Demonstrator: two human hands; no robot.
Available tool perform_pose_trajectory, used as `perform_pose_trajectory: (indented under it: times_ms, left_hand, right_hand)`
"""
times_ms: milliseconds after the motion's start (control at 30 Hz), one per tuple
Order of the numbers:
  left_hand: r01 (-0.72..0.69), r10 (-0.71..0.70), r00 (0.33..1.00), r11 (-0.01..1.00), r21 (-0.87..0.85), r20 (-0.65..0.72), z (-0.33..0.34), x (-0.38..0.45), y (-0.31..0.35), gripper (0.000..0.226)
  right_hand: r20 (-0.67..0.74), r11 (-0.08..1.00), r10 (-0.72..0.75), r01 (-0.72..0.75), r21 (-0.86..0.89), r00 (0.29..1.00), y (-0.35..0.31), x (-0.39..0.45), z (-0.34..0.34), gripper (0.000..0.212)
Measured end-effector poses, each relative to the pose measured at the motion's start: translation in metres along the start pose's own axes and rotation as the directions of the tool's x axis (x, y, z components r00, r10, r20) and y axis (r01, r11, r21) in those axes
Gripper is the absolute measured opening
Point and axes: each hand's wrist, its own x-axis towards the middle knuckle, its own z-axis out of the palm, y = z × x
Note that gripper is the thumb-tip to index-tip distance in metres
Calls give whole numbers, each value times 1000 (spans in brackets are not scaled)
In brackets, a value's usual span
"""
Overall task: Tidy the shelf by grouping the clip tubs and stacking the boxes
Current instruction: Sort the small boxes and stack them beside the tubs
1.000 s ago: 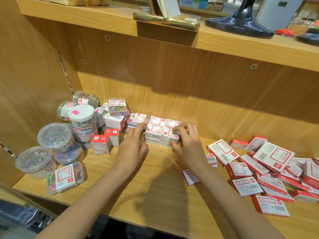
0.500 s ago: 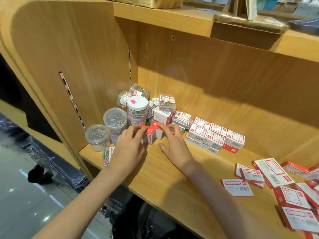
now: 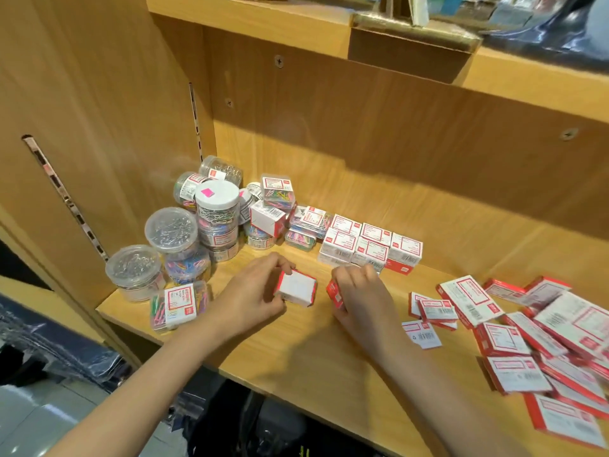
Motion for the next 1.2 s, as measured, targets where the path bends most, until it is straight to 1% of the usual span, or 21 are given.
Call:
perform_pose_trajectory:
  times_ms: [33, 67, 100, 133, 200, 300, 367, 400, 433, 500, 533, 567, 633, 700, 767, 833, 933, 1100, 1167, 1200]
  left_hand:
    - [-26, 26, 1000, 999, 40, 11, 4, 2, -2, 34]
    - [-27, 26, 1000, 998, 59, 13, 6, 3, -6, 38]
    - [-17, 16, 1000, 999, 50, 15, 7, 3, -8, 43]
    - [-3, 2, 1000, 1000, 21, 22, 8, 4, -9, 47]
    - [15, -13, 999, 999, -45, 36, 8, 3, -9, 48]
    - [26, -23, 999, 997, -70, 30, 6, 1, -6, 46]
    - [43, -41, 999, 997, -66, 22, 5, 0, -5, 46]
    - [60, -58, 998, 994, -87, 22, 4, 0, -6, 44]
    - [76, -74, 997, 989, -124, 20, 3, 0, -5, 41]
    - [99, -95, 995, 980, -172, 31, 1, 1, -5, 36]
    - [104, -98, 994, 980, -171, 47, 1, 2, -4, 33]
    - [105, -96, 993, 980, -169, 62, 1, 3, -2, 31]
    - [103, -91, 993, 981, -167, 80, 1, 5, 1, 30]
    - [90, -79, 994, 985, -144, 80, 2, 5, 4, 32]
    - [82, -72, 994, 987, -139, 76, 3, 4, 6, 37]
    - [81, -70, 995, 983, -164, 73, 4, 4, 9, 41]
    - [59, -45, 996, 979, -196, 75, 11, 8, 15, 43]
    - [-21, 49, 991, 976, -217, 128, 34, 24, 38, 41]
    - [-66, 88, 989, 983, -173, 119, 39, 30, 43, 44]
    - [-93, 104, 991, 988, -127, 82, 41, 35, 44, 47]
  right_hand:
    - [73, 998, -12, 8, 55, 997, 5, -2, -1, 41]
    - [155, 984, -13, -15, 179, 988, 10, -2, -3, 42]
    - [201, 957, -17, -42, 287, 979, 15, -3, -6, 44]
    - [207, 940, -23, -50, 339, 978, 20, -3, -9, 45]
    - [201, 933, -10, -63, 354, 980, 28, -4, -13, 45]
    - [215, 933, 9, -85, 350, 977, 31, -8, -12, 29]
    - [190, 903, 43, -120, 412, 981, 33, -10, -10, 24]
    - [185, 859, 90, -170, 484, 979, 33, -10, -10, 24]
    - [182, 779, 159, -236, 581, 970, 32, -8, -12, 24]
    - [226, 518, 277, -343, 784, 934, 28, -1, -21, 23]
    - [250, 420, 288, -356, 835, 925, 24, 4, -24, 22]
    - [241, 415, 270, -338, 844, 932, 21, 8, -26, 23]
    - [219, 530, 200, -293, 796, 955, 15, 13, -26, 25]
    - [238, 631, 115, -256, 733, 965, 9, 13, -21, 26]
    - [276, 671, 47, -234, 703, 960, 5, 8, -13, 31]
    - [287, 678, 50, -244, 694, 957, 4, 3, -11, 36]
    - [258, 704, 73, -233, 671, 963, 13, -5, -14, 38]
    - [242, 797, 115, -235, 557, 964, 35, -26, -31, 43]
    - [244, 792, 151, -265, 550, 958, 50, -31, -42, 43]
    - [256, 778, 203, -314, 544, 945, 60, -34, -51, 42]
